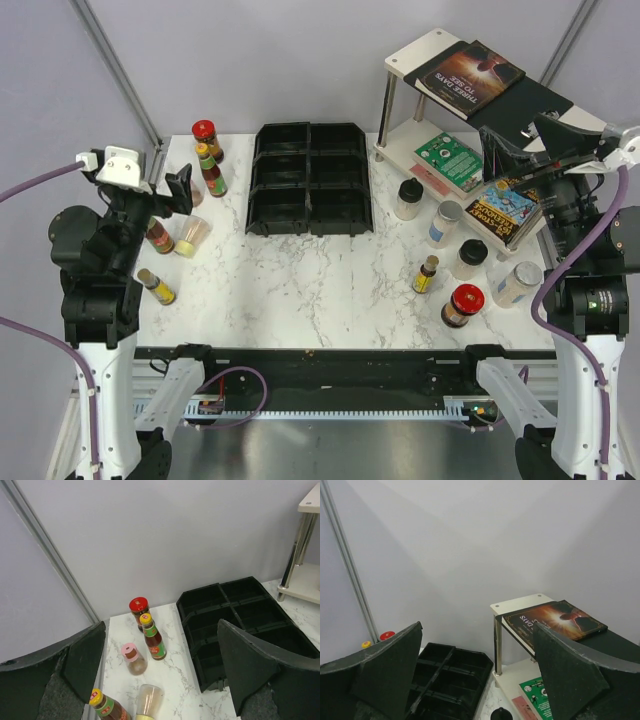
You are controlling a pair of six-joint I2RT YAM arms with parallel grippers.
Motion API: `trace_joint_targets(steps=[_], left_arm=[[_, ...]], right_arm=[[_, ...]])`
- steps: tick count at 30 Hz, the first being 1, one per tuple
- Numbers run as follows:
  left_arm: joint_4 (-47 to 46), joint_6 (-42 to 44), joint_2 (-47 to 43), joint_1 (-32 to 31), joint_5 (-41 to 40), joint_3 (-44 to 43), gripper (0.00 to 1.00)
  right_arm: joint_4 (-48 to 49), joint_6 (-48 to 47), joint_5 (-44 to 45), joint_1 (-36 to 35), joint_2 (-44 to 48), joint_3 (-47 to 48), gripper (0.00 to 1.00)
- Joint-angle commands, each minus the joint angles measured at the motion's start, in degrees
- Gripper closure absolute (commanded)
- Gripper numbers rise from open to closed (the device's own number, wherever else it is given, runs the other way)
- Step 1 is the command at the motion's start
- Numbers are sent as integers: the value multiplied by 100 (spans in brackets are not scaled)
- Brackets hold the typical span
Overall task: Organize the condiment bottles
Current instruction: Move the storage box to the center of the board.
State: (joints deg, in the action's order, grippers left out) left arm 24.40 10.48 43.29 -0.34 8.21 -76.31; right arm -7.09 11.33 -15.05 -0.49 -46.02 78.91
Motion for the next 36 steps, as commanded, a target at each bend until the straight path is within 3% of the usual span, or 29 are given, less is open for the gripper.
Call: trace_joint_targets(steps=[1,3,13,16,20,25,29,36], left_arm=[[82,-117,127,25,216,-121,0],[169,-38,145,25,470,-103,0],[732,946,478,25,1736,582,0],[768,1403,619,25,2017,1160,0],[759,1711,804,-80,2202,1741,0],[513,2080,1216,-519,1984,2339,0],[40,2309,1463,-950,1685,2735,0],[-1119,2608,2244,-1399,1149,3201,1]], right_arm=[[33,-489,-549,14,-74,1,2],[-239,-1613,-1582,14,-135,-95,2],[-1391,-2258,-2872,5,-1241,291,2],[-2020,-2801,-2567,-265,-1705,457,2],[-2630,-3584,-1287,-1502,-2252,607,2],[-2788,-4094,-667,-2497,-3051,572,2],[-2885,-4411,-245,-2912,-3755,704,2],[-2833,-4780,-103,-2974,-4932,977,2]])
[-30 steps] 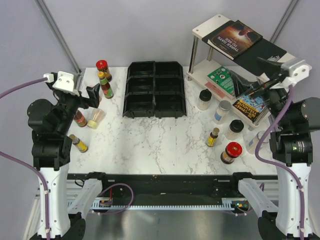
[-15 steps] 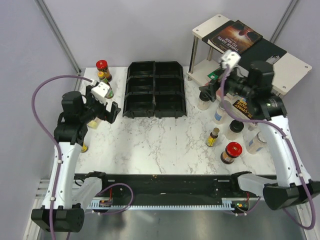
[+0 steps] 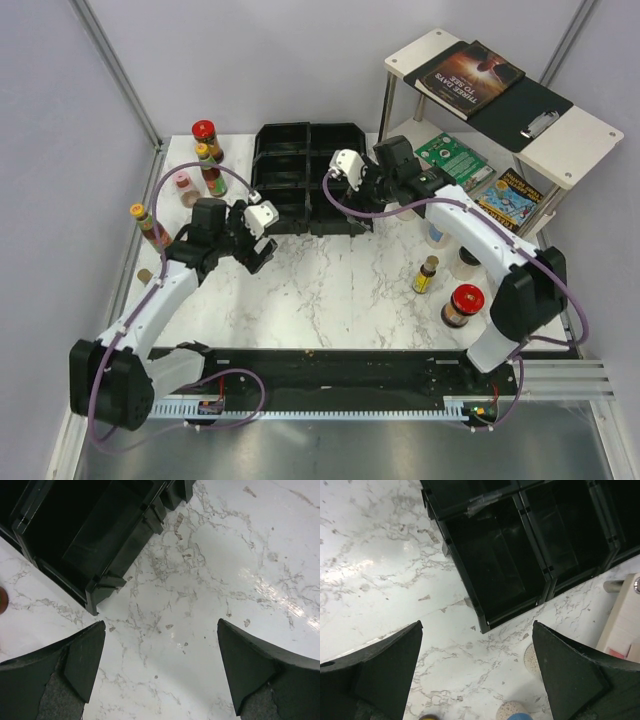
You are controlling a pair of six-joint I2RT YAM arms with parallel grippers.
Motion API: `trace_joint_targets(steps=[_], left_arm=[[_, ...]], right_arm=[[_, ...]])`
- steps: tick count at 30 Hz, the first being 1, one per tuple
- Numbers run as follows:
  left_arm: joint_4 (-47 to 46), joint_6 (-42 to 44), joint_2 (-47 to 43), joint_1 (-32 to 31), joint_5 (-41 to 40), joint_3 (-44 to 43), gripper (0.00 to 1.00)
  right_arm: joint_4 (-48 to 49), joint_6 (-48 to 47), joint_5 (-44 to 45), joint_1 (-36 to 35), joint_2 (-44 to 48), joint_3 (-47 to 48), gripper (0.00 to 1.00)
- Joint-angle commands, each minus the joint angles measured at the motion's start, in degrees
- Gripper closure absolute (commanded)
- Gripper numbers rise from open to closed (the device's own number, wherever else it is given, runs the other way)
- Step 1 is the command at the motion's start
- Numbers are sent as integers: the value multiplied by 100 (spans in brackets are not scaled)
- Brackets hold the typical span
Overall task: Organize the condiment bottles
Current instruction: Move the storage box to the center of the board.
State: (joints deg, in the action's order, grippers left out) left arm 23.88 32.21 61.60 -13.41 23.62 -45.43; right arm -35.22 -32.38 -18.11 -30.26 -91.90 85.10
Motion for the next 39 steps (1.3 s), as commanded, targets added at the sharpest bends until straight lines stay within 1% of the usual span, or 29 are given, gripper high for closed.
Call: trace_joint_targets(steps=[1,3,9,16,19,23,27,29,32,35,36,38,39], left_arm=[[-1191,462,570,-83,-454,105,0],[-1524,567,1036,-83,-577,35,0],[-1992,655,2038,-83,-718,-387,0],[-2177,725,2505,-92,-727,-704,0],[-2203,761,2497,-92,-718,-687,0],[-2256,805,1928,-83,-490,-537,0],[-2282,787,1435,-83,-60,-510,0],[-2265,927,1398,-83,20,-572,0],[-2256,1375,1635,-74,38,-739,0],[-2081,1911,2021,-83,169,-967,1],[-2019,2025,2144,-83,283,-1090,0],[-1809,2359,2408,-74,371,-1213,0],[-1782,2482,2557,-83,441,-1310,0]], right_arm=[[-11,-462,202,3,-433,367,2],[24,-558,211,3,-714,402,2],[42,-734,88,3,-1417,656,2],[86,-936,115,3,-1972,798,2],[147,-963,80,3,-2122,806,2],[191,-972,79,-6,-2236,815,2],[235,-981,44,3,-2332,841,2],[235,-989,0,3,-2420,876,2],[226,-998,-114,3,-2517,912,5],[156,-1077,-236,3,-2587,947,13],[60,-1112,-254,3,-2614,964,18],[-19,-1174,-272,3,-2693,1008,23],[-63,-1200,-272,3,-2719,1017,28]])
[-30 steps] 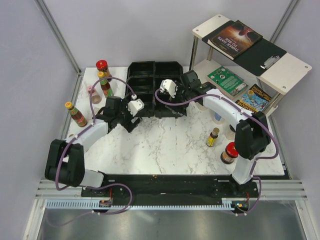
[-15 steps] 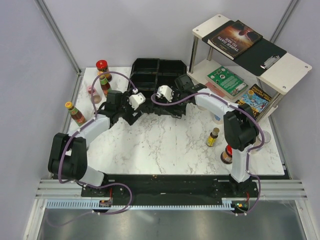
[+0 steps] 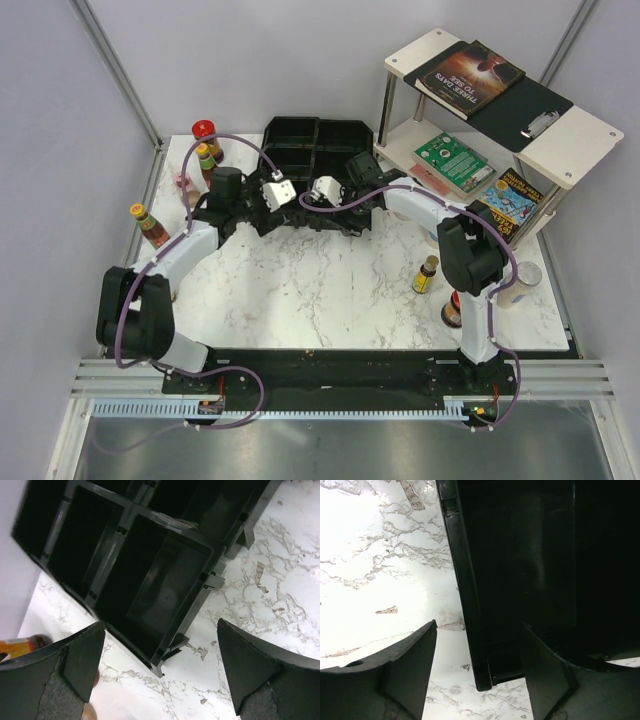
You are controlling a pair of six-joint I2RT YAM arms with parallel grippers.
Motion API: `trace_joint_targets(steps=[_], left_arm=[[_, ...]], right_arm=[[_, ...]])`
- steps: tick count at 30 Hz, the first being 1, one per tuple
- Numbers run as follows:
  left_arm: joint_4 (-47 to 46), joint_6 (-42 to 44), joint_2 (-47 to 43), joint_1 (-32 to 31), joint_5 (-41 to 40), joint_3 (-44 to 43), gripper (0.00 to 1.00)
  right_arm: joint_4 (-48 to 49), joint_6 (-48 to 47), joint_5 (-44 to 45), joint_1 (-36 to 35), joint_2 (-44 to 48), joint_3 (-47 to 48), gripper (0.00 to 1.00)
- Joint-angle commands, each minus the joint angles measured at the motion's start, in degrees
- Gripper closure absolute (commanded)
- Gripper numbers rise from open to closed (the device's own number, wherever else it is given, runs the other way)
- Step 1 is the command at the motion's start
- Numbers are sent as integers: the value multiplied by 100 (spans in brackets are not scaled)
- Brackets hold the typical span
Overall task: Organize the condiment bottles
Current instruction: Move the storage box to the center of the board.
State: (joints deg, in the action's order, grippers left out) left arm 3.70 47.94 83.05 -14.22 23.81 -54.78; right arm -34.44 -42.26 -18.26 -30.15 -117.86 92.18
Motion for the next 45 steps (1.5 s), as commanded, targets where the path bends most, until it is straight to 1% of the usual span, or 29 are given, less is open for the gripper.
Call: trace_joint_targets(steps=[1,5,6,8,11,12,15,17,18,20,24,25,28,29,31,32,35,36,38,39,41,42,43,44,45], left_arm=[[262,971,484,-2,448,-419,0],[429,1129,739,7,554,-629,0],[429,1147,774,7,563,-647,0],[490,1243,871,7,589,-665,0],[508,1297,976,15,502,-683,1],[508,1305,1029,33,441,-700,1],[456,1270,1161,86,317,-709,2],[368,1218,1187,182,264,-709,2],[342,1191,1205,217,221,-683,2],[201,981,1179,367,220,-665,2],[-54,322,855,604,185,-516,2],[-89,103,593,700,202,-463,2],[-116,-127,108,815,439,-148,2],[-116,-136,-268,815,457,45,1],[-37,-171,-621,815,563,222,0],[59,-197,-988,815,624,353,1],[314,-277,-1448,824,660,503,0],[515,-320,-1710,824,668,530,0],[692,-329,-1949,824,642,626,0],[745,-338,-2194,824,642,662,0],[860,-356,-2424,824,616,793,0],[886,-382,-2520,824,555,829,0],[965,-408,-2661,824,502,855,1],[992,-443,-2705,824,362,864,0],[1009,-522,-2723,833,283,873,0]], right_arm=[[-151,-230,-257,-8,-140,300,30],[-160,-239,-239,-8,-149,239,38],[-160,-248,-265,-17,-140,213,42],[-169,-282,-283,-8,-97,143,46],[-160,-309,-318,-17,-35,37,55],[-177,-318,-336,-8,-18,11,60],[-204,-414,-353,-8,53,-121,70],[-230,-458,-354,-8,105,-218,70],[-239,-476,-354,-17,123,-244,68],[-265,-476,-380,-17,167,-306,68],[-274,-301,-301,-209,290,-411,69],[-248,-83,-275,-263,342,-420,71],[-169,209,-178,-500,396,-438,71],[-151,349,-160,-561,396,-420,72],[-151,472,-134,-746,361,-385,72],[-125,604,-143,-851,343,-333,72],[-64,833,-221,-1001,264,-219,72],[-46,1016,-248,-1080,255,-183,69],[-89,1175,-388,-1168,203,-52,63],[-151,1298,-467,-1238,185,10,57],[-448,1404,-826,-1317,123,281,51],[-546,1431,-941,-1370,115,361,37],[-608,1501,-1029,-1388,149,466,29],[-660,1510,-1161,-1406,193,502,12],[-670,1519,-1171,-1414,246,529,3]])
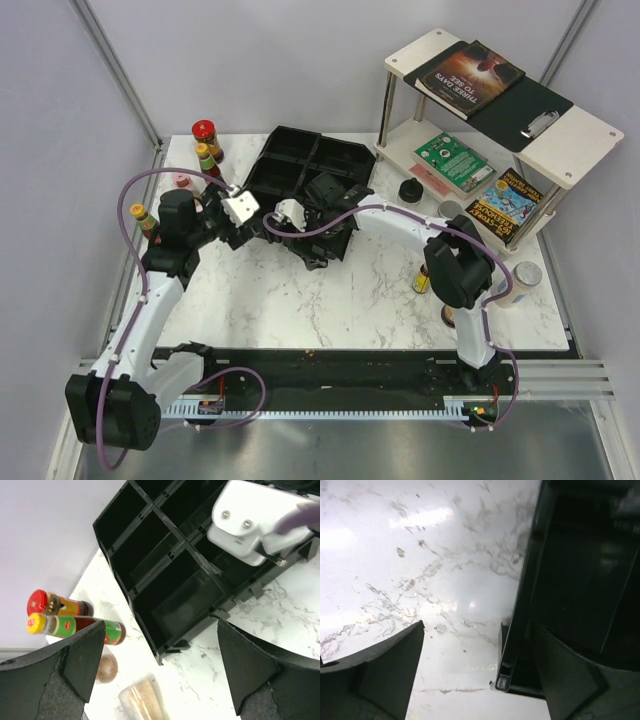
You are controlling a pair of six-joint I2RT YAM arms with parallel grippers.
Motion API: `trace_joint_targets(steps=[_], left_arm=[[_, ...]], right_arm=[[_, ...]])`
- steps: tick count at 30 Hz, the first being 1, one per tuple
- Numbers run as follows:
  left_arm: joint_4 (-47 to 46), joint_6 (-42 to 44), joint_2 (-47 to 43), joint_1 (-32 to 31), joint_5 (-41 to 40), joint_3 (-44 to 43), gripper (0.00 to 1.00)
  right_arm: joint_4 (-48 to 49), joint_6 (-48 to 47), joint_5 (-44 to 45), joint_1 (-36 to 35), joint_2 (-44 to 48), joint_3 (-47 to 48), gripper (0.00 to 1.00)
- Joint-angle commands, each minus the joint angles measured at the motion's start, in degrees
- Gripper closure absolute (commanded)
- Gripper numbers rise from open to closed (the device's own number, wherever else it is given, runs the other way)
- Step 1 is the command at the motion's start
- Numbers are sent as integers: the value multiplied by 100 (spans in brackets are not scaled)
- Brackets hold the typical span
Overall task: Organize the condiment bottles
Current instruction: Move the storage box to the center of the board.
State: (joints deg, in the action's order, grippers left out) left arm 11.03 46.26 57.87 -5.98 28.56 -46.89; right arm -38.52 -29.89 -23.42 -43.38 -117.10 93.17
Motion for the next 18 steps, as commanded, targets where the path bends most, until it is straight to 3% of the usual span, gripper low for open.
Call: trace_joint_targets(steps=[1,9,14,18], left_arm=[[260,-398,-240,0,-288,110,1],[268,-636,-469,0,-904,321,0],[672,-636,-838,9,-1220,506,1],[1059,-793,-1031,18,-1589,602,0]], right_arm=[[-235,282,-629,-83,292,457,2],[415,317,495,468,847,553,2],[407,63,716,1058,487,1063,2],[170,-297,830,1138,-75,1379,2]])
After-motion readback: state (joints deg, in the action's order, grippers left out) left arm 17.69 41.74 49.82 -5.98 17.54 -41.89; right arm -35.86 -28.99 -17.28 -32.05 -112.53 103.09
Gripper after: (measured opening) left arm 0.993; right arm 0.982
